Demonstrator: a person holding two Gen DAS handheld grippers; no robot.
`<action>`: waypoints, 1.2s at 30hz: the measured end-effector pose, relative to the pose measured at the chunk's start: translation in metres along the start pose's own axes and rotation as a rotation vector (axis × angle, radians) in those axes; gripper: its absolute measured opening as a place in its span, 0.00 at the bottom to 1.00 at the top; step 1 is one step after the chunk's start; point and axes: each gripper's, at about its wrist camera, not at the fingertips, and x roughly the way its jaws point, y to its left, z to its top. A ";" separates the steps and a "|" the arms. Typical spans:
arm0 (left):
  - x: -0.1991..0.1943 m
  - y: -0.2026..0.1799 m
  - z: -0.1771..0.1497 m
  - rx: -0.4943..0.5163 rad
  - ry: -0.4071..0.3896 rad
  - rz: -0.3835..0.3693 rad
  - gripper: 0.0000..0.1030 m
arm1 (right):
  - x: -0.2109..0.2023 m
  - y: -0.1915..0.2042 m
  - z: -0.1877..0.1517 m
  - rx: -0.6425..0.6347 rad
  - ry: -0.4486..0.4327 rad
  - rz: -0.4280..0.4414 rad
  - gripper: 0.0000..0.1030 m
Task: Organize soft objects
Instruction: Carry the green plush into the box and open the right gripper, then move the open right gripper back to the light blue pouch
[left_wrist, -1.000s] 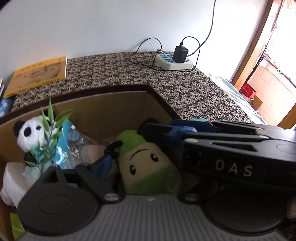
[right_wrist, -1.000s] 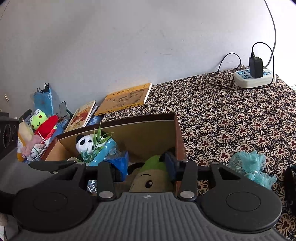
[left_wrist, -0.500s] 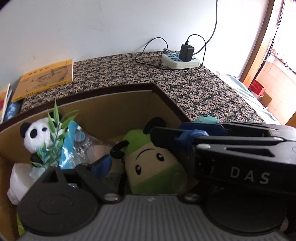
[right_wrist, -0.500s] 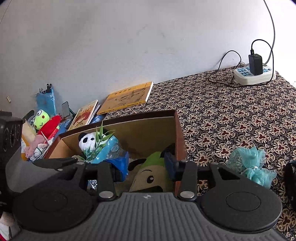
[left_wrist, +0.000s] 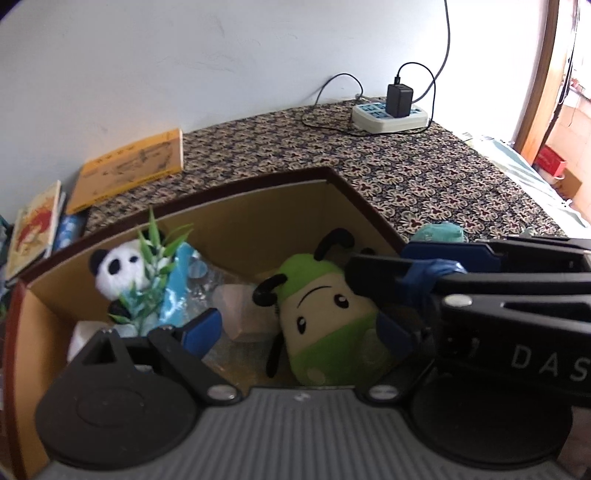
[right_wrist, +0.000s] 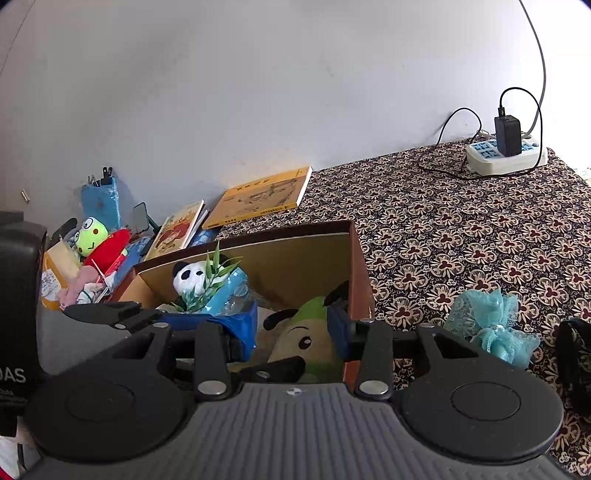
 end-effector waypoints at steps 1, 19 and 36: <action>-0.002 -0.002 -0.001 0.003 -0.002 0.008 0.87 | -0.002 0.000 -0.001 0.000 -0.002 0.004 0.24; -0.053 -0.041 -0.006 0.031 -0.069 0.174 0.90 | -0.040 -0.011 -0.007 0.032 -0.029 0.131 0.24; -0.077 -0.129 0.011 0.164 -0.189 0.112 0.90 | -0.105 -0.099 -0.008 0.078 -0.100 0.082 0.25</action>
